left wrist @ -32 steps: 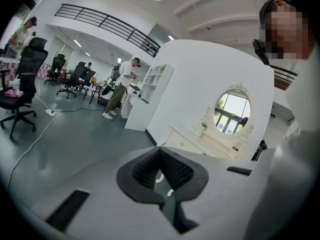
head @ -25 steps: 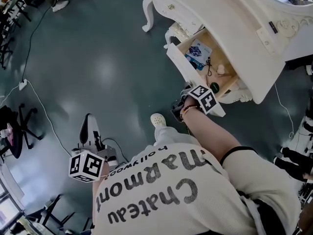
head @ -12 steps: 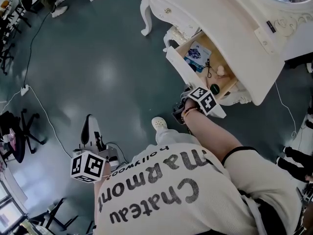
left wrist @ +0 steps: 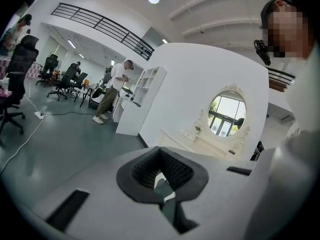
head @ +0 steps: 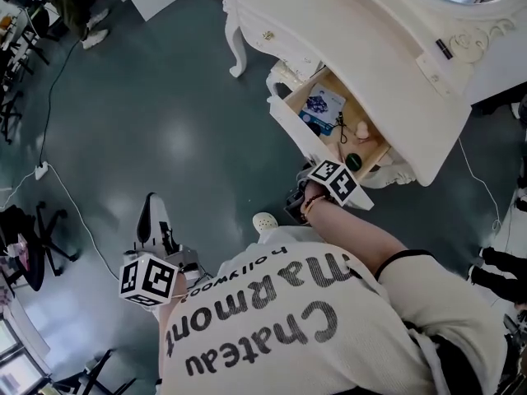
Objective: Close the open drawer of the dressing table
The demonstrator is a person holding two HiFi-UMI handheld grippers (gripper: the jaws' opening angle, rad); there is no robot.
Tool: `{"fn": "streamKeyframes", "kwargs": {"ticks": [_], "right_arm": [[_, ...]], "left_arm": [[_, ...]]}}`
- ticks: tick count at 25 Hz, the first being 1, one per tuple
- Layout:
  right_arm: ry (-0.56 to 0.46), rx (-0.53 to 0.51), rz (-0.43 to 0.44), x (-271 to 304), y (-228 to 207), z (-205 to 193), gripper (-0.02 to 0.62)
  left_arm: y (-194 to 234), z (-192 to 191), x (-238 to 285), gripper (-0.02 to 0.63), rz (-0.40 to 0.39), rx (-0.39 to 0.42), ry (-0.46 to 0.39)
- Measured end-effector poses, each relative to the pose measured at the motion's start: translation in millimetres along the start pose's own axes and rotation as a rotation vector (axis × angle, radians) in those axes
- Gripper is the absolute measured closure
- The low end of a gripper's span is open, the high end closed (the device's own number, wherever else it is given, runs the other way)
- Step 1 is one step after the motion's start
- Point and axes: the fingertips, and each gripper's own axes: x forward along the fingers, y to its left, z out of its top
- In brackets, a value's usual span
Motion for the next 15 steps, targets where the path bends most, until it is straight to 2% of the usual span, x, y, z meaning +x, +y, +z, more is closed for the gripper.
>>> {"fn": "streamKeyframes", "kwargs": {"ticks": [15], "right_arm": [[0.011,-0.002,0.002,1.6,-1.8,20.2,0.449]], "left_arm": [[-33.1,11.9,33.1,0.598,-0.06,0.037,-0.007]]}}
